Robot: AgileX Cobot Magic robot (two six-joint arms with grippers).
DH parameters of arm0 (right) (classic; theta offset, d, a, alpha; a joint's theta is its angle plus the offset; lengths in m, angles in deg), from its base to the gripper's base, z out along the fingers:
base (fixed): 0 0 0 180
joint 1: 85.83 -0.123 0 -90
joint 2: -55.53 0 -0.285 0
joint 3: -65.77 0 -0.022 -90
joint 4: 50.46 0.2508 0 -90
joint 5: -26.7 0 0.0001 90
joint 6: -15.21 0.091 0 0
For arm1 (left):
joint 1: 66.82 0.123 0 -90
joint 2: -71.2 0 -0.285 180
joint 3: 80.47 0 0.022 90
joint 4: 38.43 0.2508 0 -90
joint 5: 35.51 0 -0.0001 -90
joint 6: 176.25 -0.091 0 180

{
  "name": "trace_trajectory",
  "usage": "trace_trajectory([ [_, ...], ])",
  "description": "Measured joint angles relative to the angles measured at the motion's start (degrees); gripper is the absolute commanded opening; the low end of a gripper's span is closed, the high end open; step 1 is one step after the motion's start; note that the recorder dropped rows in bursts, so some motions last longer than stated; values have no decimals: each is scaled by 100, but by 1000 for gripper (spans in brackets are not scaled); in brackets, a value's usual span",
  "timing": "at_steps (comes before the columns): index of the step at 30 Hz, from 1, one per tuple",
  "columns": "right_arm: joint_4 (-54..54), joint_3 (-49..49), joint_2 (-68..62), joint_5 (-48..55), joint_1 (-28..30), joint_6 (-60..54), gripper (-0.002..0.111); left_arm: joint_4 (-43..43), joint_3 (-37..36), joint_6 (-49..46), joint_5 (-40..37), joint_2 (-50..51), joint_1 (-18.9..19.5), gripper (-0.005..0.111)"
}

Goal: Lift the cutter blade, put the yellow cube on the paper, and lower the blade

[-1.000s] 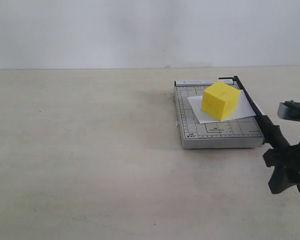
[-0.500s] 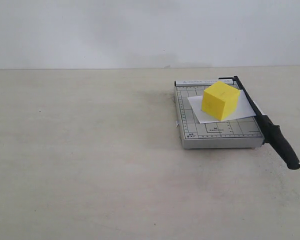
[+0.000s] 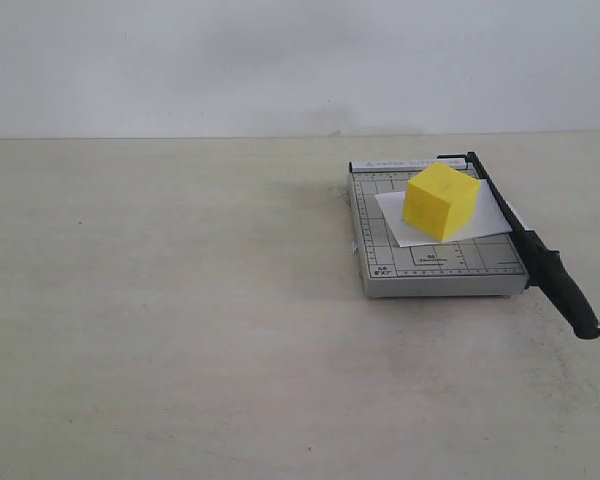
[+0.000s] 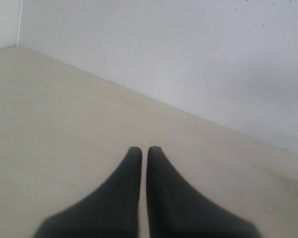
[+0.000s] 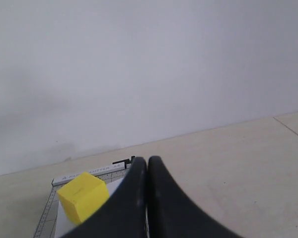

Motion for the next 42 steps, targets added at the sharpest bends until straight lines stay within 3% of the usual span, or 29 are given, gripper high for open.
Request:
trace_trajectory([
  [12, -298, -513, 250, -219, 5, -436, 0, 0, 0, 0, 12, 0, 0, 5],
  [17, -2263, -1011, 884, -258, 172, 1570, 0, 0, 0, 0, 12, 0, 0, 5],
  [22, -4166, -1016, 1584, 1602, 726, 3892, 0, 57, 0, 0, 24, 0, 0, 5],
  [25, -4696, -1062, 1753, 2400, 817, 3847, 0, 57, 0, -11, 24, 0, 0, 5],
  [42, -4184, -1062, 1765, 2434, 826, 3676, 0, 60, 0, -21, 24, 0, 0, 5],
])
